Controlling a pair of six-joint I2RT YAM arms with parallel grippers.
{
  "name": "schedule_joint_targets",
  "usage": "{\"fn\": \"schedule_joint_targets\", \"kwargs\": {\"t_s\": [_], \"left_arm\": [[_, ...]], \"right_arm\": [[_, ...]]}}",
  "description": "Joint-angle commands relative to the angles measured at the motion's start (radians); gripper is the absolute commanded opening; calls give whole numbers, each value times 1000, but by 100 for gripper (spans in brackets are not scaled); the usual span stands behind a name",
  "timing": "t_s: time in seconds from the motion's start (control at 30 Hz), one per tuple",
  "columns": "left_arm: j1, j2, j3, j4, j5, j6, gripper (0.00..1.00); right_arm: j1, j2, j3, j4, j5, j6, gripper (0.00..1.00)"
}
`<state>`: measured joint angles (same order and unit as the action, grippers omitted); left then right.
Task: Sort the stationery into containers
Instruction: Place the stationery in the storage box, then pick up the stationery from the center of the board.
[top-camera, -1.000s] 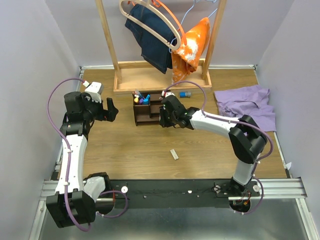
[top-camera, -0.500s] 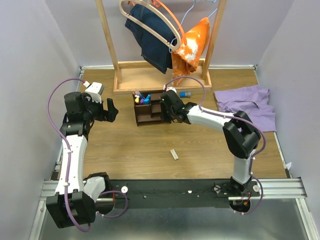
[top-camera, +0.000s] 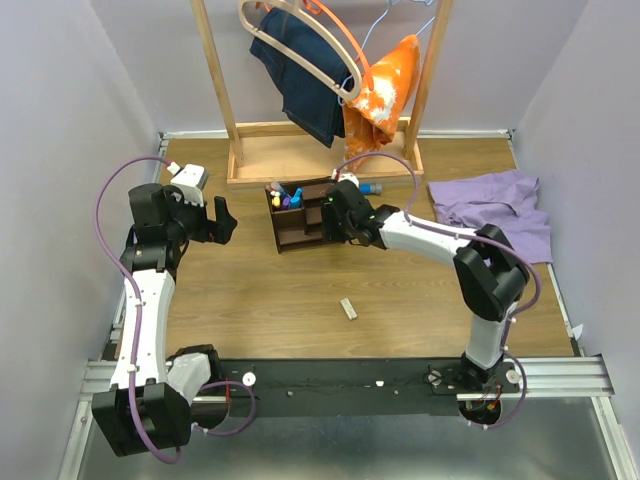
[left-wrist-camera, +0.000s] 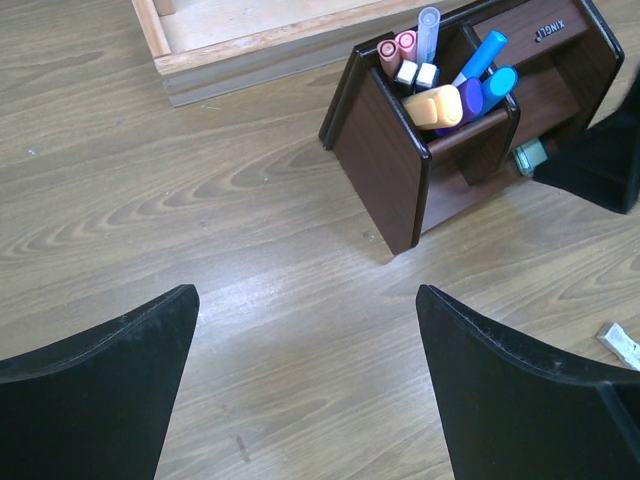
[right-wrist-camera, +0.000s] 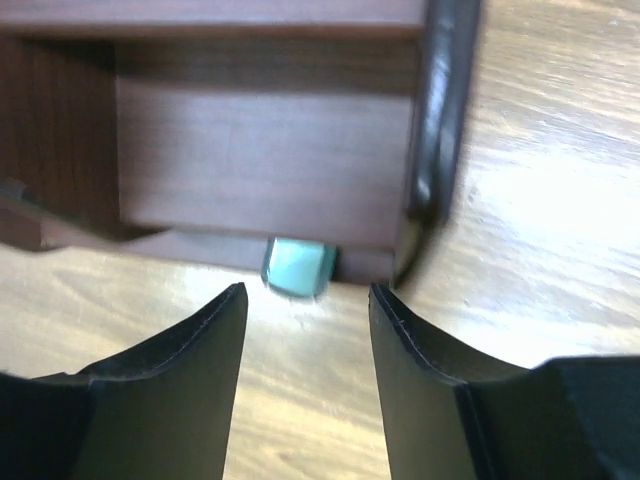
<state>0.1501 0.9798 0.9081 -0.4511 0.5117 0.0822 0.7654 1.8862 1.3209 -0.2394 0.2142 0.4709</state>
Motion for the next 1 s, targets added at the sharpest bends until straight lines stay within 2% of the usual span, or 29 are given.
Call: {"fn": "schedule_joint_targets", "kwargs": {"t_s": [0.0,0.03,0.27,0.3,0.33,0.57,0.87,0.97], "left_arm": [[-1,-9,26,5,-6,5,99],[-3,-9,28,6,-6,5,99],[-3,2,26,8,-9,-4,99],[-3,5,25,11,-10,-5,99],[-3,8,25,15,-7,-7,99],[-3,16,-1,29,2,-2,99],[-17,13,-20,29,-1,7,99],[-18,13,-20,23,-6,17,99]], "right_arm": [[-6,-146,-98,-44,-83,-47,61],[-8,-192,-129,-47,-104,-67,64],[17,-354,-405,-77,-185,-123,66],[23,-364,-425,-78,-193,-127,69],[26,-374,-464,-78,-205,-130,100],[109,-438,-549,-69,-274,-160,100],[159,-398,-558,-51,-309,-118,100],[181,-380,-560,-80,-263,-85,92]]}}
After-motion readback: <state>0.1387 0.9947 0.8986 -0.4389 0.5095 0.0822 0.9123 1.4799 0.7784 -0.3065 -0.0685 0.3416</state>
